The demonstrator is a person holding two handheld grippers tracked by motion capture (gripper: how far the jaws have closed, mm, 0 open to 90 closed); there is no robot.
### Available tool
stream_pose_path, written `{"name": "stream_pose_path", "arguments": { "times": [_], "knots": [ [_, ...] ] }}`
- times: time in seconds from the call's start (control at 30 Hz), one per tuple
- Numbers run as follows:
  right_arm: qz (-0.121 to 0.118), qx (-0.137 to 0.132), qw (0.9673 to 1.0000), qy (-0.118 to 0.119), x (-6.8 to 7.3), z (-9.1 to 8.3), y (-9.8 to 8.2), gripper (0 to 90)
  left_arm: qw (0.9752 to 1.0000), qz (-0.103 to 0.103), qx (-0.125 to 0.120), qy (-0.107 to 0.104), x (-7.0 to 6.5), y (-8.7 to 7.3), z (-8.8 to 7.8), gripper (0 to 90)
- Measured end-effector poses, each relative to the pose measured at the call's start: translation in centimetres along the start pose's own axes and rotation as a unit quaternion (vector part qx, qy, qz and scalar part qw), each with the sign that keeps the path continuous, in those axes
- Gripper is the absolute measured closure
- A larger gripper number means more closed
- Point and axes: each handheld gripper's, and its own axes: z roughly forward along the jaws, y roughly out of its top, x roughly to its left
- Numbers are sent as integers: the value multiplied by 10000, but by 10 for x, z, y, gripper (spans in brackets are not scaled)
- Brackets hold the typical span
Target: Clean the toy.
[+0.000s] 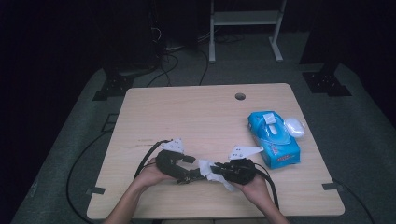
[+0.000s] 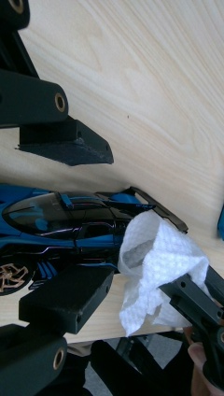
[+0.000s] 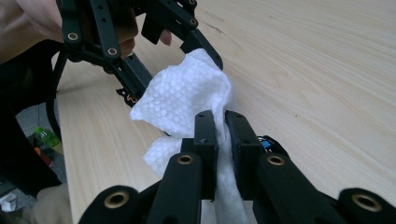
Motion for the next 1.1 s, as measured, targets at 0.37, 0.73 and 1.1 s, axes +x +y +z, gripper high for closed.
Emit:
{"name": "stream_pose_path", "arguments": {
  "times": [0.37,0.73,1.1],
  "knots": [
    [-266,115,9995,-126,14,-7,-10,828,9993,319,155,143,-16,-2,5,339],
    [-268,291,9992,-98,17,-11,-25,827,9968,592,378,373,-32,-6,21,255],
    [-263,511,9983,-127,14,-11,-41,826,9946,736,536,499,-40,-9,33,218]
  ]
}}
